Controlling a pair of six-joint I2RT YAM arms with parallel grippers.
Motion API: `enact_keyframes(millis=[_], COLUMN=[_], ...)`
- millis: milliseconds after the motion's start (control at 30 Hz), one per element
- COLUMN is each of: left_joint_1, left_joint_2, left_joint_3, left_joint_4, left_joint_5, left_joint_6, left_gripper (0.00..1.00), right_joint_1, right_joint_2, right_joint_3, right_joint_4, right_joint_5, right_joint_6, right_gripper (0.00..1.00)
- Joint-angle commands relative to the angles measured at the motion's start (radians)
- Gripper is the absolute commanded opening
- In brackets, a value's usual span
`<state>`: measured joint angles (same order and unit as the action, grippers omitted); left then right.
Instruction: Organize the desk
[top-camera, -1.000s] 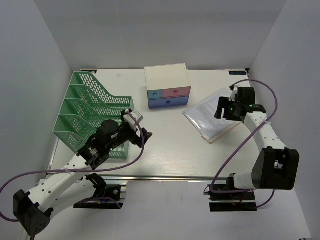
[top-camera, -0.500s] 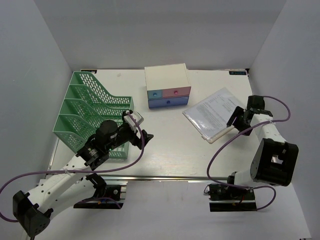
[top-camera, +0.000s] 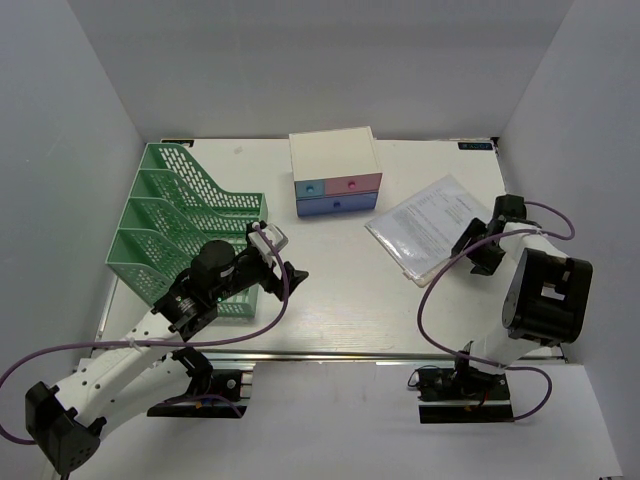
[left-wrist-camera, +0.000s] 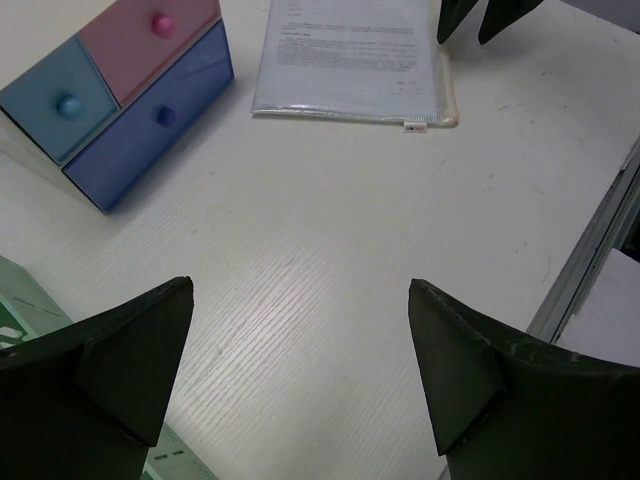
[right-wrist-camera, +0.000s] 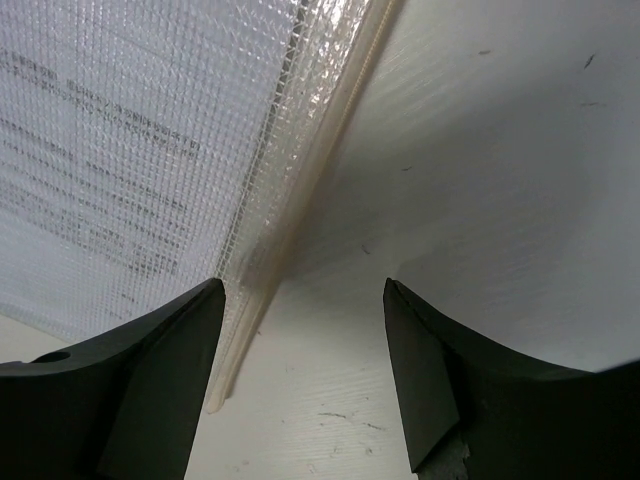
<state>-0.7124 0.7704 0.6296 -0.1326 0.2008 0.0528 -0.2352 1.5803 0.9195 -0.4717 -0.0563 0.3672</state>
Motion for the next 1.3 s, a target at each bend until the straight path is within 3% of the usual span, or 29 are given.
enact_keyframes(millis=[0,267,633,833,867,967,1100,1267], left_joint_1=[0.001,0.001,0.001,0.001,0.001,0.001,0.001,0.001], left_joint_2=[-0.02,-0.028,-0.029,-0.031,-0.028,-0.029,-0.028,-0.026], left_joint_3=[0.007,0.005,0.007,0.005,0.004,0.002,0.001,-0.002], left_joint_4=[0.018,0.022,0.022,0.024,0.024,0.024,0.024,0.025], left_joint_5=[0.031,0.032,0.042,0.042,0.045,0.043,0.042,0.04], left_joint_6=[0.007,0.007,0.005,0.005,0.005,0.005,0.007,0.009], left_gripper=[0.98,0.98,0.98,0.98,0.98,0.98,0.98,0.98], right_joint_1=[-0.007,-0.006,-0.001,-0.003,-0.004,-0.009,-0.012,-0.024], right_joint_2=[0.029,0.118,0.147,0.142,0.139,0.126,0.063,-0.028], right_joint_3=[0.015,0.074,0.027,-0.036,-0.042,-0.067,-0.114,-0.163], right_joint_4=[0.039,0.056,0.177,0.255,0.261,0.277,0.329,0.35], right_joint_5=[-0.007,0.0,-0.037,-0.059,-0.054,-0.057,-0.065,-0.053], right_joint_6=[0.027,0.052,0.055,0.05,0.047,0.045,0.039,0.001], right_gripper=[0.7,0.7,0.62,0.44,0.36,0.26,0.01,0.0])
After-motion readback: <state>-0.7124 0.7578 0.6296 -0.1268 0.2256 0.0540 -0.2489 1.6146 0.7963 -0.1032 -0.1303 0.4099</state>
